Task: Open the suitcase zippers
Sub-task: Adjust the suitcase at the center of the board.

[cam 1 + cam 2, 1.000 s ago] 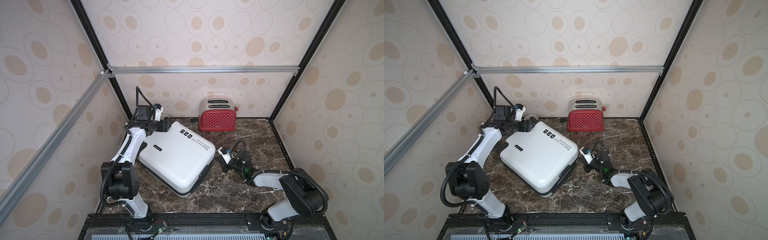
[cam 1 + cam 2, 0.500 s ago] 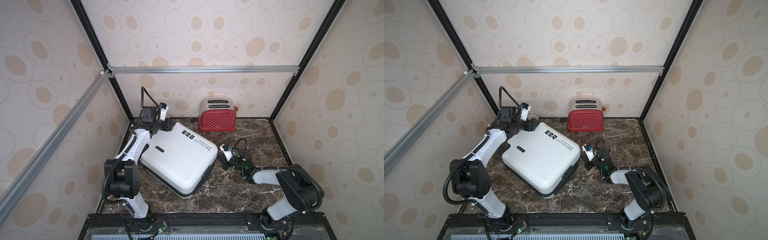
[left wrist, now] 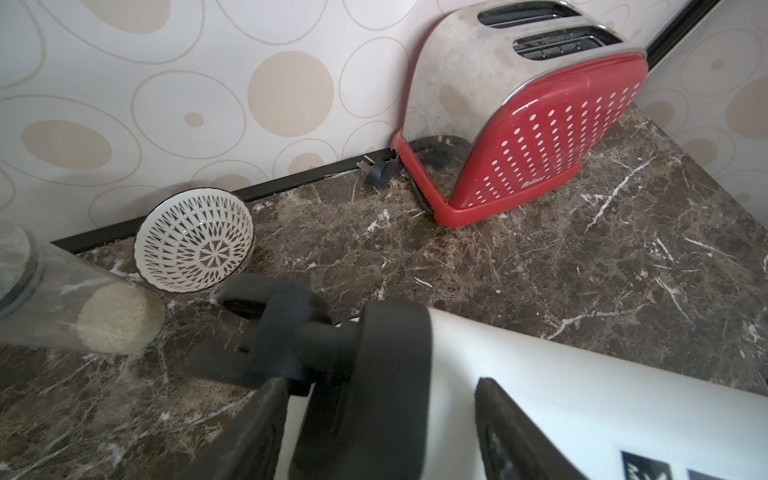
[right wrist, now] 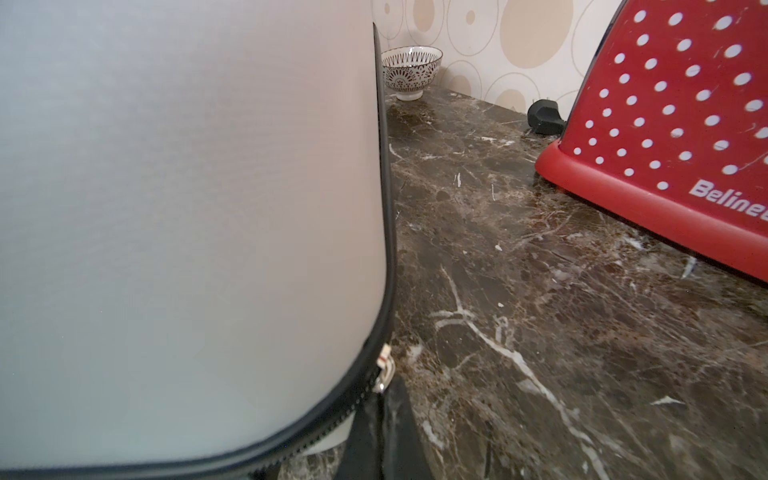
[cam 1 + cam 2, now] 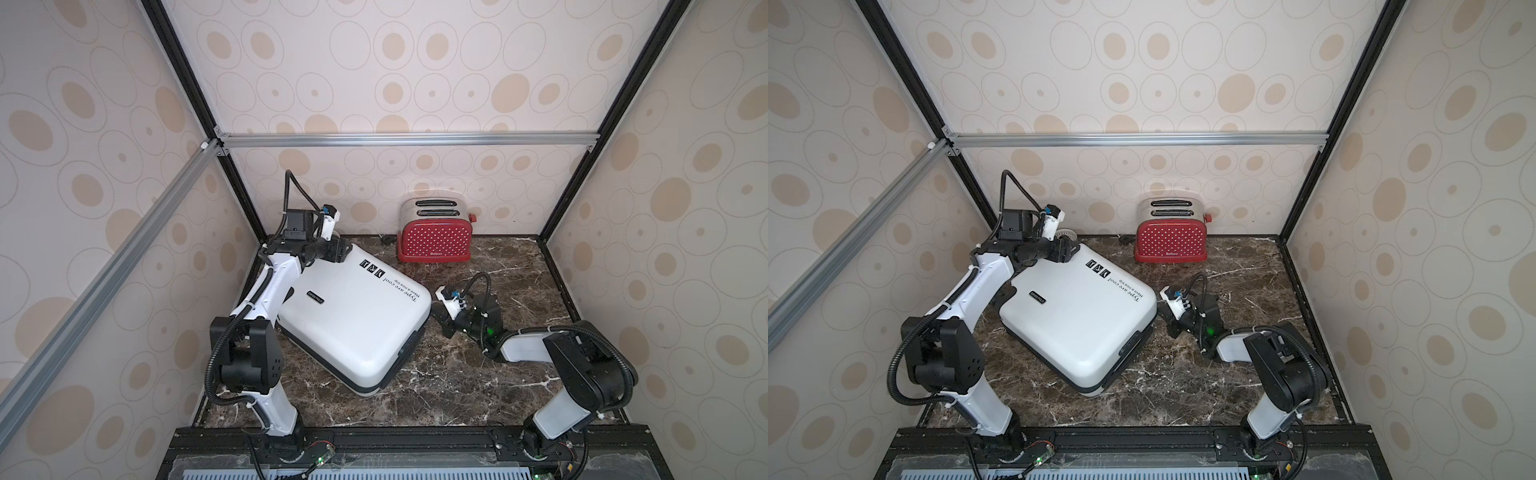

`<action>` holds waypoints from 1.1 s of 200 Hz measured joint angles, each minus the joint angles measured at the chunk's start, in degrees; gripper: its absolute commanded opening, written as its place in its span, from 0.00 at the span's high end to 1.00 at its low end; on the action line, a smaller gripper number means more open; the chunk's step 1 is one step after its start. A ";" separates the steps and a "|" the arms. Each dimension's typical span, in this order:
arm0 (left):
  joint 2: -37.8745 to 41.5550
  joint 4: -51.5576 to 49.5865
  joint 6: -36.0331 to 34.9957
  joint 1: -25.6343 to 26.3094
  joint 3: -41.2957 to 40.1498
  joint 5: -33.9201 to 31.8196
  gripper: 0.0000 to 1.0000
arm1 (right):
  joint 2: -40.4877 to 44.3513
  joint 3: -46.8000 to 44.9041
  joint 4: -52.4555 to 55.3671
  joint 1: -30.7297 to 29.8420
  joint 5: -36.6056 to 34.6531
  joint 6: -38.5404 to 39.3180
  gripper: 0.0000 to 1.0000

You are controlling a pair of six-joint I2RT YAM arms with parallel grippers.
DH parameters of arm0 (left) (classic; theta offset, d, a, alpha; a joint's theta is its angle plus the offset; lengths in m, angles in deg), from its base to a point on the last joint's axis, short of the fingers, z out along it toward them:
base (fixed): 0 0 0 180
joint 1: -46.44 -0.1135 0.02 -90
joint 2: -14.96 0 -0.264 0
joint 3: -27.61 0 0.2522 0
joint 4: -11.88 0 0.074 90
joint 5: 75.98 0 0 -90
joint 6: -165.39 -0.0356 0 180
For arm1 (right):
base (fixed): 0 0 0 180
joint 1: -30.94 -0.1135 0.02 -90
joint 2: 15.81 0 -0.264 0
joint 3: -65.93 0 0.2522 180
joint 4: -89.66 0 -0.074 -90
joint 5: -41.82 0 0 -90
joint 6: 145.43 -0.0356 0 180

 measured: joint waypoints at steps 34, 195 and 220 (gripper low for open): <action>-2.23 -0.15 -1.51 2.75 2.40 -3.48 0.32 | -7.23 6.93 -1.49 0.52 3.32 -0.66 1.00; 7.21 -0.15 -0.13 -1.31 -5.49 4.37 0.20 | -15.28 17.16 -0.70 3.54 10.32 -1.97 0.72; 11.80 -0.42 3.23 -8.61 -9.55 1.84 0.17 | -11.08 16.13 -1.81 7.87 10.05 -3.41 0.47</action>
